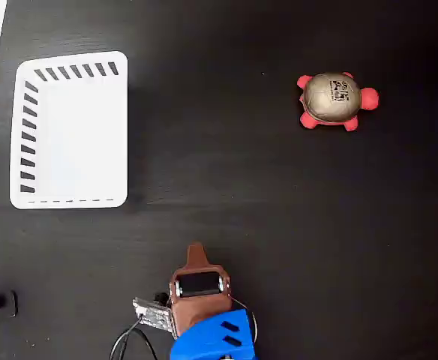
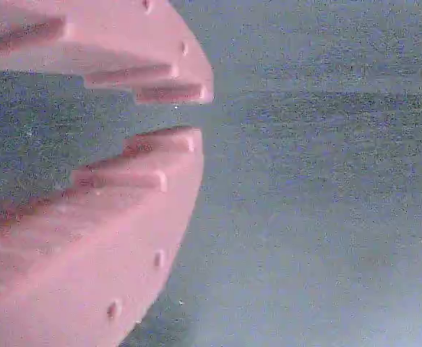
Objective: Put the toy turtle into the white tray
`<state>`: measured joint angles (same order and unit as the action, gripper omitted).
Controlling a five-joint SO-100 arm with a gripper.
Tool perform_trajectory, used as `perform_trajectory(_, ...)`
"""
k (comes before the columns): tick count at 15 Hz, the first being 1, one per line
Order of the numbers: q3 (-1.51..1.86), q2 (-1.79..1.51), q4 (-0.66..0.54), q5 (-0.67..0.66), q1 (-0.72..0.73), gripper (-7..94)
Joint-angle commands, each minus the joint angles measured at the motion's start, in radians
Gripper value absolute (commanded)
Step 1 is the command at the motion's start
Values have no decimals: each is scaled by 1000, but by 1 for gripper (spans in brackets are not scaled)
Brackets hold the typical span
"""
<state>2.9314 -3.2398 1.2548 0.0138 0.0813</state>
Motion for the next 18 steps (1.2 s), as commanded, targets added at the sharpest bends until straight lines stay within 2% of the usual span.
perform_trajectory(1,-6,-11,5,15,17,0)
perform_trajectory(16,-6,-11,5,15,20,0)
perform_trajectory(18,-8,3,-6,-21,54,0)
